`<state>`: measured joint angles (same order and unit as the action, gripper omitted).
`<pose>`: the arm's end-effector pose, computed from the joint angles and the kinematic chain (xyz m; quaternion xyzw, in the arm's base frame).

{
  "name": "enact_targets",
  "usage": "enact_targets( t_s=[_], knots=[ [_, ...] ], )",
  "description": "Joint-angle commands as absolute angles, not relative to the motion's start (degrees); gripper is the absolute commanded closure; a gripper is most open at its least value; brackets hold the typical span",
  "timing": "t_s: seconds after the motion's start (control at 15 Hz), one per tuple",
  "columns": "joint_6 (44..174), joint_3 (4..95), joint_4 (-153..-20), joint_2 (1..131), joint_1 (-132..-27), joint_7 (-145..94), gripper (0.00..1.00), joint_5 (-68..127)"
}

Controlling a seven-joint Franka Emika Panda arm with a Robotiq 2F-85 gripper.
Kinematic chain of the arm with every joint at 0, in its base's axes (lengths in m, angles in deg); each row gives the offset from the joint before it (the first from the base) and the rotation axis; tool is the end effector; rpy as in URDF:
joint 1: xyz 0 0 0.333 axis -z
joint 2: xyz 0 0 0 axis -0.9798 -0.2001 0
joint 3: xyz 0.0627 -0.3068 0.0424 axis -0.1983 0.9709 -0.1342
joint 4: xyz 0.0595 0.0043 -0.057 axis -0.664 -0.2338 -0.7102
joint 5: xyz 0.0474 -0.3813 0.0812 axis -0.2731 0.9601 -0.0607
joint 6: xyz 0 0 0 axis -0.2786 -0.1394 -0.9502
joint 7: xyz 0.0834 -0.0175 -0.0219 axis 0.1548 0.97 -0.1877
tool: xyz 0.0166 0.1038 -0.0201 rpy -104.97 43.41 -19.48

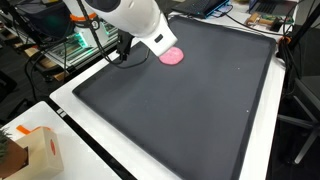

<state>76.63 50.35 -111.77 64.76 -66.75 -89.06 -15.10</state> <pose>0.5284 -0.0941 0.2712 -0.9009 -0.1682 0.0224 0.3996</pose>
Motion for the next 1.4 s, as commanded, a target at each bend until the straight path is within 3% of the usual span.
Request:
enact_targets(
  t_s=[0.0, 1.33],
  knots=[
    [75.55, 50.56, -110.45, 62.47, -65.32, -92.23, 0.97, -16.08],
    [75.55, 50.69, -108.51, 57.39, -64.09, -92.72, 0.97, -13.76]
  ],
)
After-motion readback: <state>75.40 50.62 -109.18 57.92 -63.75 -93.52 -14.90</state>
